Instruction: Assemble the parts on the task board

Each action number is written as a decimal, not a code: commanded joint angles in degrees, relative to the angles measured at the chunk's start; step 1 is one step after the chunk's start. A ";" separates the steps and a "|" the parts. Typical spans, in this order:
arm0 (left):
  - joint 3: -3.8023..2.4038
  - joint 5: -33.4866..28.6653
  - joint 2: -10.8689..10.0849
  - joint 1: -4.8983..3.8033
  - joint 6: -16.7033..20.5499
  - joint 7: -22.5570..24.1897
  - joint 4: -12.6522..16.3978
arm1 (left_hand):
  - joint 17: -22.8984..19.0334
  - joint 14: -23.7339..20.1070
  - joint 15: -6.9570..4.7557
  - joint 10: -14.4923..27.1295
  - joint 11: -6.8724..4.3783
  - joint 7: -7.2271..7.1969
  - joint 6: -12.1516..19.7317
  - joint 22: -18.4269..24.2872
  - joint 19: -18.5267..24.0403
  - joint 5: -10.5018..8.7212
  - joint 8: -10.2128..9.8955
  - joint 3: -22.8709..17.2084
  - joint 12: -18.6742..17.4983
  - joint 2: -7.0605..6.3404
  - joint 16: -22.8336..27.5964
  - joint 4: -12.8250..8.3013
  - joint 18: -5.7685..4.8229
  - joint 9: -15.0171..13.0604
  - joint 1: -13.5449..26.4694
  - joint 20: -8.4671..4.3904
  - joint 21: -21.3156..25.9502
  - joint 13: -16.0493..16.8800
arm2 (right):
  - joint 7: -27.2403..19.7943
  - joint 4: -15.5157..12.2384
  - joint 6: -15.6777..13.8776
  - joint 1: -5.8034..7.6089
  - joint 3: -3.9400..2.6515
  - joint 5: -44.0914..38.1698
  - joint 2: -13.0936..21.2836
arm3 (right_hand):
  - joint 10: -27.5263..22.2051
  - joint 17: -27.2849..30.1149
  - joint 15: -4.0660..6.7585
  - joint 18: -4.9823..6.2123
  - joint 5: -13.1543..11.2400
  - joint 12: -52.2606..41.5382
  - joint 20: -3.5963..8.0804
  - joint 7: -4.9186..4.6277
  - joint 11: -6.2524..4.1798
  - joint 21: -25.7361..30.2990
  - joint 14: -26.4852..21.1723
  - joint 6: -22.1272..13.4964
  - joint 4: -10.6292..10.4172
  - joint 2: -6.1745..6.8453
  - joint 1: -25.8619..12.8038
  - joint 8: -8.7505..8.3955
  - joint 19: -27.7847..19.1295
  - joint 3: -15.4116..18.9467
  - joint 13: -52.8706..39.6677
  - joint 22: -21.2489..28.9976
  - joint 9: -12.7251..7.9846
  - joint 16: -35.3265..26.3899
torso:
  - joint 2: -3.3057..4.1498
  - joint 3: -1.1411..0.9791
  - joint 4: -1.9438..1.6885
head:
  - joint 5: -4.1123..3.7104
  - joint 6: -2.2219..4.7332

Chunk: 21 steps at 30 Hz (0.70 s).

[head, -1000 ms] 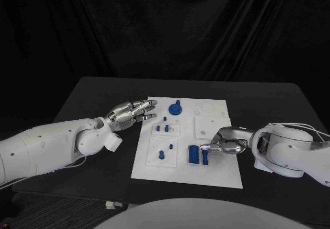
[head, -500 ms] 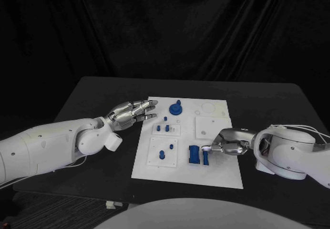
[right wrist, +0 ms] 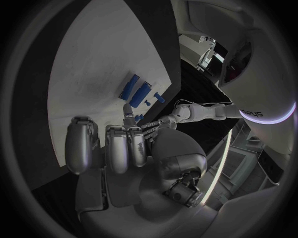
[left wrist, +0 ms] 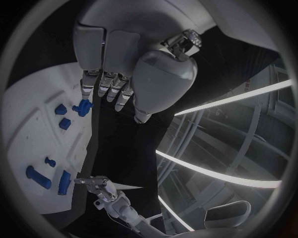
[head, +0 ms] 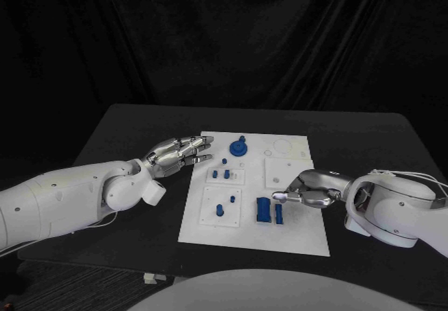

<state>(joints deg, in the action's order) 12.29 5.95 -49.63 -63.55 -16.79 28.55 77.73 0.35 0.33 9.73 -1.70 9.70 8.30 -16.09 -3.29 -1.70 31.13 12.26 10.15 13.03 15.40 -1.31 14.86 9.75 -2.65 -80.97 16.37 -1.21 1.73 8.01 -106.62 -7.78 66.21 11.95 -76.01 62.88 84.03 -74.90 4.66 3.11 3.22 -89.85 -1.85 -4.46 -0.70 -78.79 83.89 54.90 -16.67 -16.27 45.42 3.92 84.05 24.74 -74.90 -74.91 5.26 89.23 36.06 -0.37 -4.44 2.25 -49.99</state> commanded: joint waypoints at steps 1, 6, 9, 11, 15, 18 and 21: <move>-0.04 0.06 0.05 0.13 -0.79 0.82 0.05 | 0.07 -0.01 0.25 0.04 0.25 1.82 -0.49 -0.08 -0.21 0.26 0.06 -0.15 0.24 0.16 -0.19 -0.04 0.41 -0.05 -0.64 0.23 -0.38 0.07 | 0.25 0.19 -1.36 -0.06 -0.02 -0.32 -0.13 | 5.97 -12.07 -0.19 -0.53 -0.29 -0.15 -0.07 -0.09 0.03 0.07 5.56 -0.59 -0.13 -0.24 -0.78 -0.25 1.94 0.94 -15.10 -11.68 -0.21 0.03 | 0.01 -0.01 -0.03 | 0.08 -0.01; -0.04 0.06 0.10 0.13 -0.86 0.82 0.05 | 0.07 -0.01 0.25 0.04 0.25 1.82 -0.49 -0.08 -0.21 0.26 0.06 -0.15 0.24 0.16 -0.19 -0.04 0.41 -0.05 -0.64 0.23 -0.38 0.07 | 1.43 0.64 0.30 -0.07 -0.02 -0.32 -0.52 | 5.97 -11.91 -0.19 -0.53 -0.36 -0.15 -0.06 -0.14 0.04 0.08 5.52 -0.86 -0.14 -0.32 -1.32 -0.25 1.93 1.17 -15.10 -11.67 -0.39 -0.01 | 0.05 0.01 -0.03 | 0.01 -0.01; -0.04 0.06 0.14 0.14 -0.91 0.84 0.06 | 0.07 -0.01 0.25 0.04 0.25 1.82 -0.49 -0.08 -0.21 0.26 0.06 -0.15 0.24 0.16 -0.19 -0.04 0.41 -0.05 -0.64 0.23 -0.38 0.07 | 1.89 0.87 0.91 -0.08 -0.02 -0.32 -0.69 | 5.97 -11.69 -0.19 -0.48 -0.37 -0.15 -0.06 -0.14 0.05 0.30 5.48 -0.90 -0.14 -0.32 -1.45 -0.25 1.85 1.23 -15.10 -11.60 -0.43 -0.06 | 0.05 0.01 -0.05 | -0.05 -0.01; -0.04 0.06 0.17 0.14 -0.94 0.86 0.07 | 0.08 0.00 0.28 0.01 0.31 1.84 -0.48 -0.04 -0.19 0.27 0.04 -0.20 0.28 0.18 -0.20 -0.06 0.41 -0.04 -0.64 0.24 -0.36 0.08 | 2.10 1.01 1.20 -0.08 -0.01 -0.32 -0.80 | 5.97 -11.66 -0.19 -0.47 -0.37 -0.15 -0.06 -0.14 0.05 0.34 5.48 -0.90 -0.14 -0.32 -1.46 -0.25 1.84 1.23 -15.10 -11.59 -0.43 -0.07 | 0.04 0.01 -0.04 | -0.02 -0.01; -0.04 0.06 0.16 0.14 -0.99 0.82 0.05 | 0.08 0.00 0.28 0.01 0.31 1.84 -0.48 -0.04 -0.19 0.27 0.04 -0.20 0.28 0.18 -0.20 -0.06 0.41 -0.04 -0.64 0.24 -0.36 0.08 | 2.38 1.15 1.51 -0.09 -0.01 -0.32 -1.04 | 5.97 -11.70 -0.19 -0.50 -0.36 -0.15 -0.06 -0.14 0.05 0.23 5.48 -0.91 -0.13 -0.34 -1.48 -0.24 1.87 1.24 -15.10 -11.62 -0.44 -0.06 | 0.03 0.01 -0.04 | -0.04 -0.01; -0.04 0.06 0.10 0.14 -1.01 0.79 0.03 | 0.08 0.00 0.28 0.01 0.31 1.84 -0.48 -0.04 -0.19 0.27 0.04 -0.20 0.28 0.18 -0.20 -0.06 0.41 -0.04 -0.64 0.24 -0.36 0.08 | 2.45 1.20 1.35 -0.11 -0.01 -0.32 -1.22 | 5.97 -11.67 -0.20 -0.47 -0.33 -0.15 -0.05 -0.15 0.05 0.35 5.48 -0.91 -0.10 -0.35 -1.48 -0.23 1.83 1.23 -15.10 -11.59 -0.45 -0.07 | 0.02 0.01 -0.02 | -0.05 -0.01; -0.04 0.06 0.07 0.15 -1.02 0.79 0.01 | 0.08 0.00 0.28 0.01 0.31 1.84 -0.48 -0.04 -0.19 0.27 0.04 -0.20 0.28 0.18 -0.20 -0.06 0.41 -0.04 -0.64 0.24 -0.36 0.08 | 2.46 1.25 1.30 -0.12 0.00 -0.32 -1.46 | 5.97 -11.71 -0.20 -0.48 -0.31 -0.15 -0.05 -0.15 0.05 0.32 5.49 -0.91 -0.08 -0.36 -1.47 -0.22 1.84 1.22 -15.10 -11.60 -0.46 -0.06 | 0.02 0.01 -0.02 | 0.02 -0.01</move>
<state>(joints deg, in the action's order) 12.29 5.95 -49.58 -63.53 -16.84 28.55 77.72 0.35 0.33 9.73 -1.70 9.70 8.30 -16.08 -3.29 -1.70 31.12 12.26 10.16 13.03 15.63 -1.31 14.86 9.75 -2.64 -81.20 16.37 -1.21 1.73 9.00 -105.37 -6.82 66.21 11.97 -76.02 61.46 84.03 -74.90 4.66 3.11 3.22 -89.85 -1.85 -4.49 -0.70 -78.78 83.89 54.44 -16.67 -16.67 44.38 3.87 84.04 24.74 -74.94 -74.90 4.86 89.23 36.08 -0.36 -4.47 2.20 -49.99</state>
